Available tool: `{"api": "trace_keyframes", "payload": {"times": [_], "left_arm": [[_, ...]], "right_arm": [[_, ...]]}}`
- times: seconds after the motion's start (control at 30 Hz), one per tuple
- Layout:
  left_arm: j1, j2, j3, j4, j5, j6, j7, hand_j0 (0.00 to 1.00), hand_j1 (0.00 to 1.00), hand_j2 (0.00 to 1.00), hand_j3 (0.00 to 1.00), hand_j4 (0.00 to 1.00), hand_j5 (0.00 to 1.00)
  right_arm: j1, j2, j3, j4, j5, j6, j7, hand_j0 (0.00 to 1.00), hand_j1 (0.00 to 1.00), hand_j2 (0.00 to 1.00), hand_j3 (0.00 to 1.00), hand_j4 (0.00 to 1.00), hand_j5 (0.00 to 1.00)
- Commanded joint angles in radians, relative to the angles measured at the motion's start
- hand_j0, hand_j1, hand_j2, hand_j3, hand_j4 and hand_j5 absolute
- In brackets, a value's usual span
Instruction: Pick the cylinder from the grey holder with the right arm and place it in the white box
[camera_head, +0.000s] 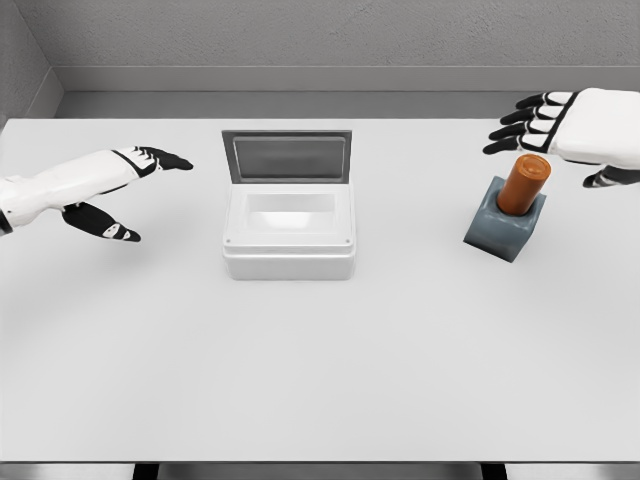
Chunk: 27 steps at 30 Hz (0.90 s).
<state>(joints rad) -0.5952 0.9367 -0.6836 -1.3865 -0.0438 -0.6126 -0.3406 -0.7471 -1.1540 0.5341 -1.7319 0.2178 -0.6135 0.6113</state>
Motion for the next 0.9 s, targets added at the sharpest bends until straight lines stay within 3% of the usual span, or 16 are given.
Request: {"api": "trace_keyframes", "payload": {"times": [0.0, 0.07, 0.13, 0.2, 0.23, 0.3, 0.4, 0.43, 0.47, 0.53, 0.63, 0.7, 0.87], "left_arm": [[0.0, 0.001, -0.001, 0.0, 0.007, 0.002, 0.0, 1.0, 1.0, 1.0, 1.0, 1.0, 1.0], [0.0, -0.004, -0.001, -0.003, 0.01, 0.002, 0.006, 1.0, 1.0, 1.0, 1.0, 1.0, 1.0], [-0.002, -0.007, -0.002, 0.049, 0.028, 0.002, 0.012, 1.0, 1.0, 1.0, 1.0, 1.0, 1.0], [-0.015, -0.032, -0.011, 0.124, 0.117, 0.002, 0.012, 1.0, 1.0, 1.0, 1.0, 1.0, 1.0], [-0.017, -0.032, -0.048, 0.132, 0.191, 0.002, 0.011, 1.0, 1.0, 1.0, 1.0, 1.0, 1.0], [-0.025, -0.032, -0.206, 0.167, 0.41, 0.002, 0.012, 1.0, 1.0, 1.0, 1.0, 1.0, 1.0], [-0.04, -0.035, -0.228, 0.164, 0.588, 0.002, -0.033, 1.0, 1.0, 1.0, 1.0, 1.0, 1.0], [-0.052, -0.035, -0.225, 0.145, 0.668, 0.002, -0.194, 1.0, 1.0, 1.0, 1.0, 1.0, 1.0], [-0.064, -0.035, -0.221, 0.159, 0.784, 0.002, -0.27, 1.0, 1.0, 1.0, 1.0, 1.0, 1.0], [-0.08, -0.035, -0.214, 0.17, 0.895, 0.037, -0.27, 1.0, 1.0, 1.0, 1.0, 1.0, 1.0], [-0.072, -0.033, -0.215, 0.182, 0.898, 0.059, -0.242, 1.0, 1.0, 1.0, 1.0, 1.0, 1.0], [-0.077, -0.033, -0.215, 0.181, 0.895, 0.146, -0.224, 1.0, 1.0, 1.0, 1.0, 1.0, 1.0], [-0.08, -0.053, -0.217, 0.179, 0.891, 0.151, -0.232, 1.0, 1.0, 1.0, 1.0, 1.0, 1.0]], "right_arm": [[0.0, 0.0, 0.0, -0.002, -0.003, 0.003, 0.0, 1.0, 1.0, 1.0, 1.0, 1.0, 1.0], [-0.005, 0.0, 0.0, 0.0, -0.005, 0.003, 0.0, 1.0, 1.0, 1.0, 1.0, 1.0, 1.0], [-0.003, 0.017, 0.003, 0.006, -0.005, 0.003, 0.0, 1.0, 1.0, 1.0, 1.0, 1.0, 1.0], [-0.002, 0.017, 0.041, 0.014, 0.002, 0.003, 0.0, 1.0, 1.0, 1.0, 1.0, 1.0, 1.0], [-0.002, 0.017, 0.055, 0.021, 0.003, 0.003, 0.0, 1.0, 1.0, 1.0, 1.0, 1.0, 1.0], [-0.002, 0.049, 0.056, 0.051, 0.009, 0.003, 0.0, 1.0, 1.0, 1.0, 1.0, 1.0, 1.0], [-0.009, 0.054, 0.056, 0.12, 0.009, 0.003, 0.0, 1.0, 1.0, 1.0, 1.0, 1.0, 1.0], [-0.008, 0.065, 0.058, 0.132, 0.011, 0.003, 0.0, 1.0, 1.0, 1.0, 1.0, 1.0, 1.0], [-0.009, 0.076, 0.058, 0.138, 0.023, 0.003, 0.0, 1.0, 1.0, 1.0, 1.0, 1.0, 1.0], [-0.009, 0.103, 0.078, 0.164, 0.061, 0.003, 0.0, 1.0, 1.0, 1.0, 1.0, 1.0, 1.0], [-0.02, 0.109, 0.095, 0.17, 0.064, 0.003, 0.0, 1.0, 1.0, 1.0, 1.0, 1.0, 1.0], [-0.023, 0.131, 0.096, 0.181, 0.064, 0.003, 0.0, 1.0, 1.0, 1.0, 1.0, 1.0, 1.0], [-0.037, 0.168, 0.13, 0.216, 0.087, 0.003, 0.0, 1.0, 1.0, 1.0, 1.0, 1.0, 1.0]]}}
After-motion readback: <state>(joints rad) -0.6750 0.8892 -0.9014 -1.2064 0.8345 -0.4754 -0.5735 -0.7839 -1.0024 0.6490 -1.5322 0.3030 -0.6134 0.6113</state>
